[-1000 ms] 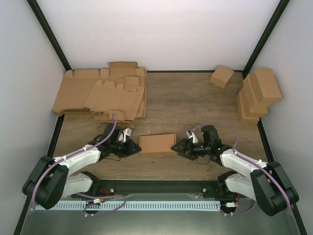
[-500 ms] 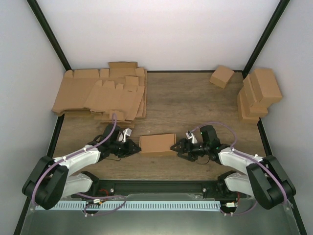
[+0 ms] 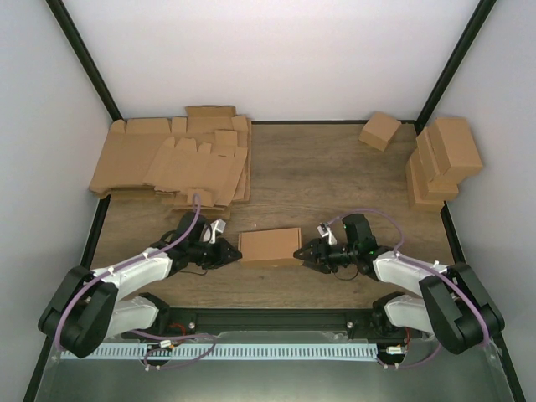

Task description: Fold the paper box

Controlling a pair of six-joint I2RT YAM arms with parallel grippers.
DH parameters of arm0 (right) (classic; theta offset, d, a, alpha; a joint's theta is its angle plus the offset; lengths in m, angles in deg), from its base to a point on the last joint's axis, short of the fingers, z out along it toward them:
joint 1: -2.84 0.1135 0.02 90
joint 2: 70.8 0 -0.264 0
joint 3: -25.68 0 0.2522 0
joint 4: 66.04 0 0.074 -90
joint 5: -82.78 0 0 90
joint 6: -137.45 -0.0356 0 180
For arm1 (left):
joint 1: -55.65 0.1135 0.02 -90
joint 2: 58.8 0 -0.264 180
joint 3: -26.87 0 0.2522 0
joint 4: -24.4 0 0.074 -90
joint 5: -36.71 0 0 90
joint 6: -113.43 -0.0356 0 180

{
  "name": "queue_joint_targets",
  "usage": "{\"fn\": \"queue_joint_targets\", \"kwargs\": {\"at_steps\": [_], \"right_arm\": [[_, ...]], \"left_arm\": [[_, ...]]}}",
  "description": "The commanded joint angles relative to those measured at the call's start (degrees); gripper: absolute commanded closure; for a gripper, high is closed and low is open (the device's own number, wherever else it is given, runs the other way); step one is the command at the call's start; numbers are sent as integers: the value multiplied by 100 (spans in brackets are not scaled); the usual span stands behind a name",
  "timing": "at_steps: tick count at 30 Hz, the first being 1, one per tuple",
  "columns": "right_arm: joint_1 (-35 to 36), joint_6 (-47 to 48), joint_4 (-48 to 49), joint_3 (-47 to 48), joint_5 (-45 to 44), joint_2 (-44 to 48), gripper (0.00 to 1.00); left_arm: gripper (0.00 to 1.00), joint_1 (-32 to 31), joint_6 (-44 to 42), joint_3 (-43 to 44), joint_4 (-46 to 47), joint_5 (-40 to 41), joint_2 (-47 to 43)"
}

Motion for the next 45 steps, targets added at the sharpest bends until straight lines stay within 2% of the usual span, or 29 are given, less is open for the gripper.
{"fn": "queue_joint_targets", "kwargs": {"at_steps": [1, 3, 6, 7, 9, 10, 12, 15, 19, 23, 26, 31, 38, 41, 45], "right_arm": [[-3, -64, 124, 216, 149, 99, 51], [-8, -39, -68, 334, 84, 209, 51], [-3, 77, -574, 661, -95, 424, 51], [-1, 149, -790, 821, -187, 499, 51], [-20, 201, -1156, 1148, -376, 623, 49], [-46, 212, -1288, 1325, -455, 673, 49], [-191, 232, -1578, 1727, -541, 733, 49], [-798, 342, -2036, 2336, -553, 785, 49], [-1996, 510, -2632, 3254, -617, 881, 49], [-3549, 268, -2898, 3947, -560, 915, 51], [-4424, -133, -2907, 4337, -822, 857, 51], [-4933, -831, -2636, 4829, -2050, 811, 50], [-4954, -1862, -2446, 4674, -4098, 1203, 50], [-4954, -2289, -2307, 4446, -4548, 1253, 50], [-4953, -2430, -2085, 4459, -4706, 1020, 51]], "left_arm": [[82, -14, -142, -183, -672, 479, 101], [71, -12, -150, -87, -740, 418, 10], [60, -14, -69, 276, -952, 400, -594], [53, -14, -5, 428, -1048, 524, -958], [29, -10, 86, 769, -1323, 804, -1616], [21, -6, 97, 974, -1476, 935, -1886], [12, 2, 82, 1393, -1799, 1143, -2241], [11, 4, -90, 2050, -2359, 1404, -2390], [11, 6, -201, 2575, -2759, 1618, -2664], [10, 4, -91, 2485, -2573, 1660, -2982], [10, 4, -2, 2323, -2433, 1520, -3038], [10, 4, 38, 2196, -2284, 1349, -2960], [10, 4, -3, 2260, -2181, 1041, -2583], [10, 4, -49, 2261, -2181, 897, -2385], [10, 4, -79, 2246, -2155, 814, -2172]]}}
